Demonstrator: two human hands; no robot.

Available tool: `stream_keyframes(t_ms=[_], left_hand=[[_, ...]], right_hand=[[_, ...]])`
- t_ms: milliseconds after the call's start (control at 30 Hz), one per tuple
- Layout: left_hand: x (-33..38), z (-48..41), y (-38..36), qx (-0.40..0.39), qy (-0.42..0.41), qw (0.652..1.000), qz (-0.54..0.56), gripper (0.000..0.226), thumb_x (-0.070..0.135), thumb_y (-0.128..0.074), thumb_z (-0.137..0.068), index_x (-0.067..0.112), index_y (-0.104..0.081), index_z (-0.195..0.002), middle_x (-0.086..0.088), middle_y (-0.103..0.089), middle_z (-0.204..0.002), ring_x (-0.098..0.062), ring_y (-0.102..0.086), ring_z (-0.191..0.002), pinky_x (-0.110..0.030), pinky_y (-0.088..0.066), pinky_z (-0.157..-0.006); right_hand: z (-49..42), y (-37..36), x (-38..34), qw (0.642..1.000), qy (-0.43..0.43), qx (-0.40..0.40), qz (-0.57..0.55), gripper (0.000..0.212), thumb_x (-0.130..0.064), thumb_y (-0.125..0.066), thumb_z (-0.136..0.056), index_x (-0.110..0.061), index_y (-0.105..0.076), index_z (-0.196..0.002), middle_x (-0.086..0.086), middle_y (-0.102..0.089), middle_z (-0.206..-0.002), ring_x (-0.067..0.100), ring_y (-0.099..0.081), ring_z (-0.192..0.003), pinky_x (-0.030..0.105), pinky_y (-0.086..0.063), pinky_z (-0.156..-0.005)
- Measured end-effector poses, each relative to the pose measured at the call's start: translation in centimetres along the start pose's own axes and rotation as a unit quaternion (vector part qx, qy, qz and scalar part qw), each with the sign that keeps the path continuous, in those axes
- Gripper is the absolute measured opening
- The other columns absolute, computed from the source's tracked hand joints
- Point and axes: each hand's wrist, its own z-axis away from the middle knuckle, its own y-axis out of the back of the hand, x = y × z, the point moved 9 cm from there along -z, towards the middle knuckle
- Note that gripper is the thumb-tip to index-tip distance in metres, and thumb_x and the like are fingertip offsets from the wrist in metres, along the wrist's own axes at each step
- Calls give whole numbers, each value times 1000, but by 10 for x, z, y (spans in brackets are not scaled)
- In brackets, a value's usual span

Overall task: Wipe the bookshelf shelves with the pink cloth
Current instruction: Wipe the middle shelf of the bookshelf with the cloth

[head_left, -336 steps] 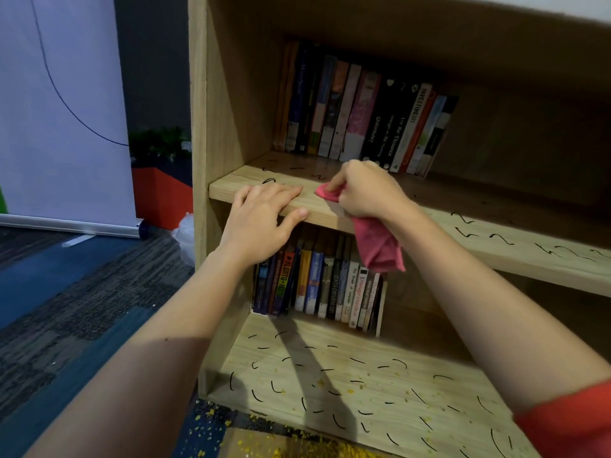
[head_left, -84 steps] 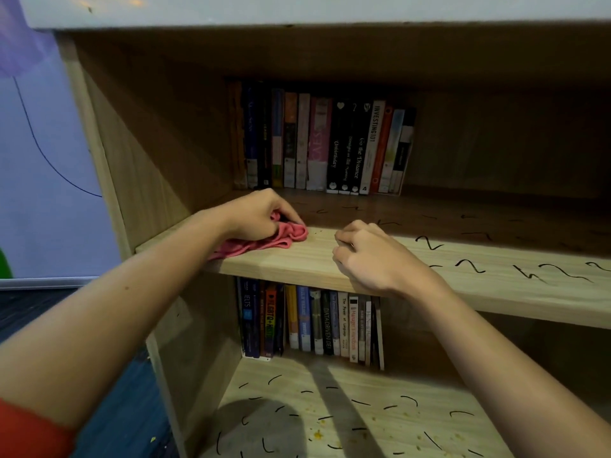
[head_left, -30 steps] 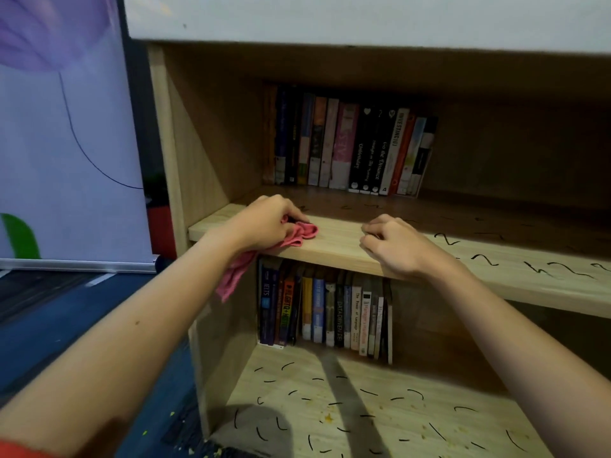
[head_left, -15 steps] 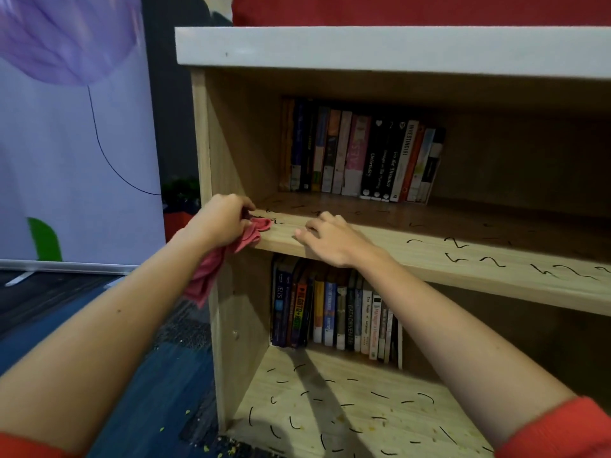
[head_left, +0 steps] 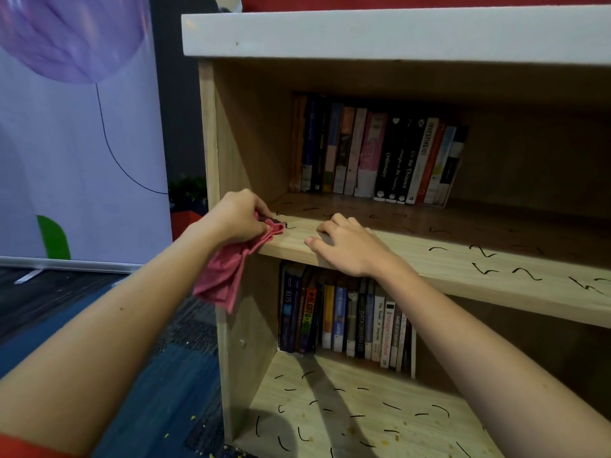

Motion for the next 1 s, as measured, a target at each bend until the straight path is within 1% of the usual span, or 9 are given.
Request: stream_keyframes(t_ms=[167,300,367,433,567,667,800,867,1000], left_hand=[[7,-19,-13,5,-18,1000,-7,26,7,-55,-89,12,-66,-112,-10,-64,-115,-23,-60,-102,-32,-50,-90],[16,-4,-13,-57,-98,994,-1,28,7,-56,-89,20,-67,-111,4,-61,-117,-13,-56,-106,-20,-42,-91],[12,-1,-11,-79,-100,992,-10,27,7,-56,-89,22,-66,-109,9,-57,-110,-8,-53,-98,-17,-40,-85],[7,-8,-7,-65,-87,994,-18,29,7,-57,-89,21,-61,-114,5,-57,-111,-8,-52,-95,-17,-40,-83],[4,-19,-7,-20,-50,998,37,66,2,-65,-82,17,-29,-136,-13,-46,-126,-21,-52,-108,-26,-44,-90],[0,-9,-2,15,-51,996,71,82,14,-73,-79,18,-21,-141,-16,-38,-133,-21,-51,-109,-28,-41,-98],[-9,10,-2,21,-40,999,11,70,38,-68,-81,15,-36,-140,-10,-42,-137,-23,-45,-123,-26,-35,-99],[-11,11,-4,1,-29,999,24,67,38,-68,-81,16,-40,-138,-7,-47,-134,-21,-48,-119,-26,-37,-96],[-16,9,0,-35,2,991,130,59,25,-75,-76,20,-49,-129,2,-55,-116,-13,-53,-101,-26,-43,-92]], right_hand=[[-1,1,-2,1000,-3,3,12,59,-55,-27,-96,-15,-43,-137,4,-41,-133,23,-35,-126,44,-31,-100],[-1,1,-1,1000,-1,2,8,59,-55,-27,-95,-16,-43,-137,4,-41,-133,23,-35,-126,43,-31,-100],[0,0,-1,1000,-3,3,4,59,-55,-28,-95,-16,-43,-137,4,-42,-132,22,-36,-125,43,-31,-100],[0,2,-1,1000,-2,7,5,59,-55,-28,-95,-16,-44,-136,4,-42,-131,23,-36,-125,43,-31,-100],[1,3,-3,1000,-4,9,3,58,-54,-29,-96,-15,-46,-135,4,-43,-131,22,-37,-124,43,-31,-100],[1,3,-2,1000,-3,6,0,58,-54,-29,-96,-15,-46,-134,4,-43,-131,22,-37,-124,43,-31,-101],[2,4,-3,1000,-3,8,-2,58,-54,-29,-96,-14,-46,-135,5,-43,-131,22,-36,-125,43,-31,-101],[2,4,-3,1000,-5,7,-2,58,-54,-29,-96,-15,-46,-135,5,-43,-132,22,-36,-125,43,-31,-101],[3,3,-3,1000,-7,6,-4,58,-54,-29,-96,-14,-46,-135,5,-42,-133,22,-36,-125,44,-31,-102]])
